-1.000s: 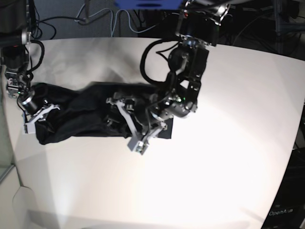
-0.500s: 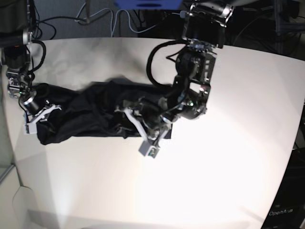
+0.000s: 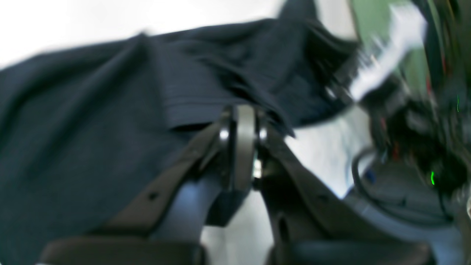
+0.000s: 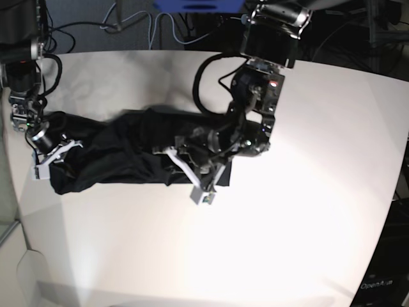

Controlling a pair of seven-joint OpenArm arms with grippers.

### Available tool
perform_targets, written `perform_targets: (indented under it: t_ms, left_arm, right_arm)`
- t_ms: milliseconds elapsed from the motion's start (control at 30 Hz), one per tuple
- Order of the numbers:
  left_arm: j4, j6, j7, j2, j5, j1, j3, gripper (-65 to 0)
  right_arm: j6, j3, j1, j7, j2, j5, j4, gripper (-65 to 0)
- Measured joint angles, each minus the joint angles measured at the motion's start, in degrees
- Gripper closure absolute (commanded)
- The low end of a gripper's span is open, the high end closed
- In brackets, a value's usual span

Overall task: Fold the T-shirt properly
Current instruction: 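Lower the left gripper's end onto the strip middle, folding it over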

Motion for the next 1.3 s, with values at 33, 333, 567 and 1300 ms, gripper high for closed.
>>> perform_targets:
  t_ms: [33,333,567,1300]
  left_arm:
    - [0.0,1.66,0.17,-0.09,0.09,0.0,0.02,-1.5]
    - [-3.72,2.14,-5.42,0.33,-0.26,-2.69,0.11,-1.5]
    - [-9.88,2.25,-8.46,1.22,-0.13,-2.86,0.33,-1.5]
    - [-23.89,5.95,-25.75,1.36,-2.67,-8.09,6.6,-1.5]
  right_arm:
    - [0.02,0.0,-0.02,0.02,0.0,0.04,0.0,0.0]
    - [0.13,0.0,-0.09,0.07,0.0,0.04,0.0,0.0]
    - [0.0,0.0,-0.07,0.11,-0.11,0.09,0.0,0.0]
    - [-0.02,0.0,-0.92,0.96,-0.15,0.46,0.33,0.0]
